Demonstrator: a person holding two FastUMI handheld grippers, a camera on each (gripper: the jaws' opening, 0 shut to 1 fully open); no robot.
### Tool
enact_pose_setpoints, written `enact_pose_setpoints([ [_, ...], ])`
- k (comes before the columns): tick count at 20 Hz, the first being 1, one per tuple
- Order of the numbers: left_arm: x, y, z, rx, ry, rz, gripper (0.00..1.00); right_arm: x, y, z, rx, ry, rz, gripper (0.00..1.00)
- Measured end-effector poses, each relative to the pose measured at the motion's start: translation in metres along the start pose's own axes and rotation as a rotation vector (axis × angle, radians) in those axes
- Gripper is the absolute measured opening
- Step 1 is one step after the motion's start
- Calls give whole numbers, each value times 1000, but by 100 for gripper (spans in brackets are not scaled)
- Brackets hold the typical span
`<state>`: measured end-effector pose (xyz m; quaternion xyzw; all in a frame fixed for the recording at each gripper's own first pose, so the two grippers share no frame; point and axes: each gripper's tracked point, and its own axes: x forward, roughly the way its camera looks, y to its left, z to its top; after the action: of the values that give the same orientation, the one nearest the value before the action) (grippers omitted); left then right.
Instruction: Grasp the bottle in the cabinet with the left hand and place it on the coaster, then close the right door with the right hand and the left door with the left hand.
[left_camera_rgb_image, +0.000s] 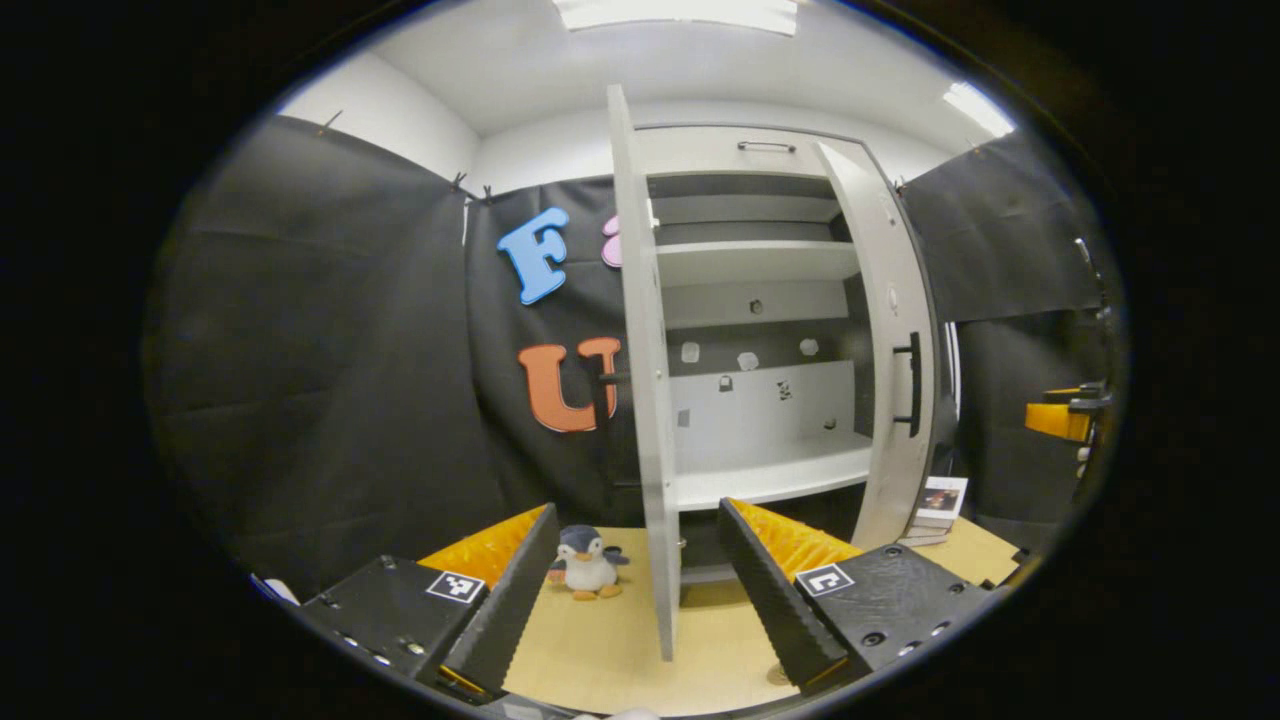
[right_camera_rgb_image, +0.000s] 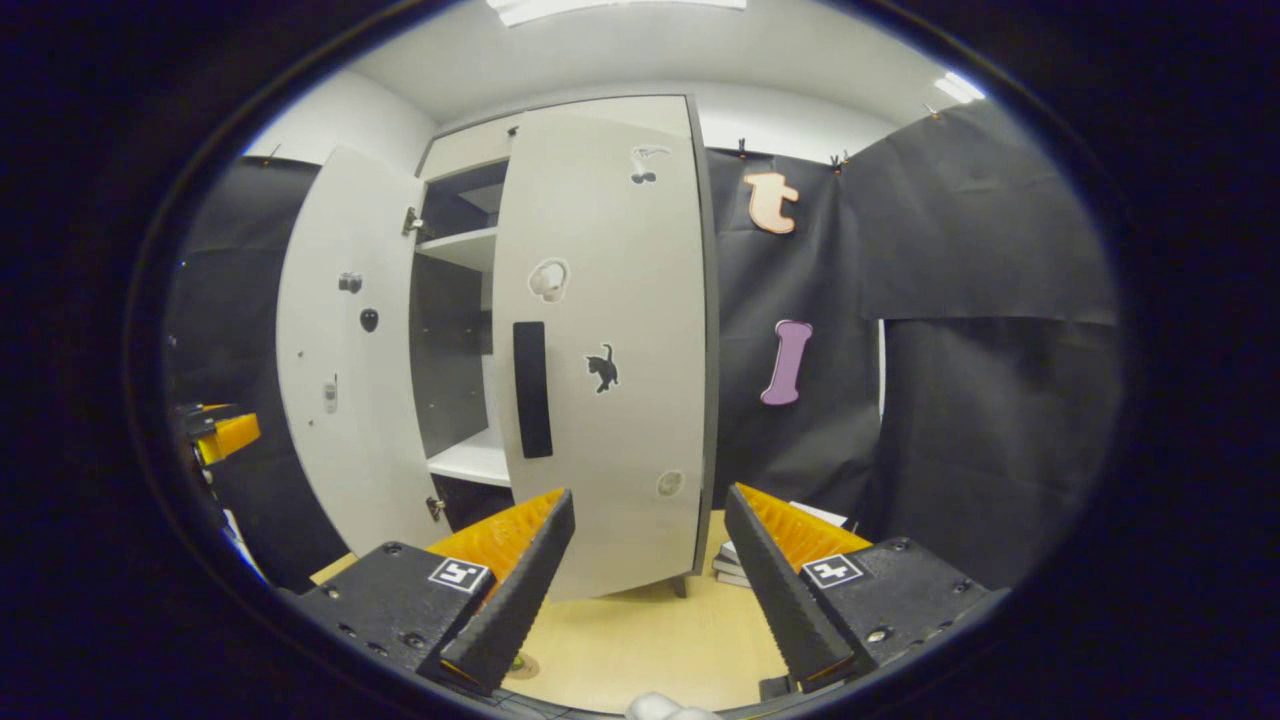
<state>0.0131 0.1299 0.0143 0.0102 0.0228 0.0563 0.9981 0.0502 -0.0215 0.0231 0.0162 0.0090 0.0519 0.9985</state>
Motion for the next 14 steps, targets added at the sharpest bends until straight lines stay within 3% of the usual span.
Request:
enact_pose_setpoints([
  [3,8,36,1,29,-9,72,96,-8,9,-11,12,18,15,96],
  [4,10,46,-2,36,2,95,96,-10,12,-15,13,27,22,99],
  [9,42,88,-1,59,-6,157,98,-25,19,-31,-3,58,37,99],
  [14,86,100,-6,40,4,153,98,-42,25,-49,-11,94,37,99],
])
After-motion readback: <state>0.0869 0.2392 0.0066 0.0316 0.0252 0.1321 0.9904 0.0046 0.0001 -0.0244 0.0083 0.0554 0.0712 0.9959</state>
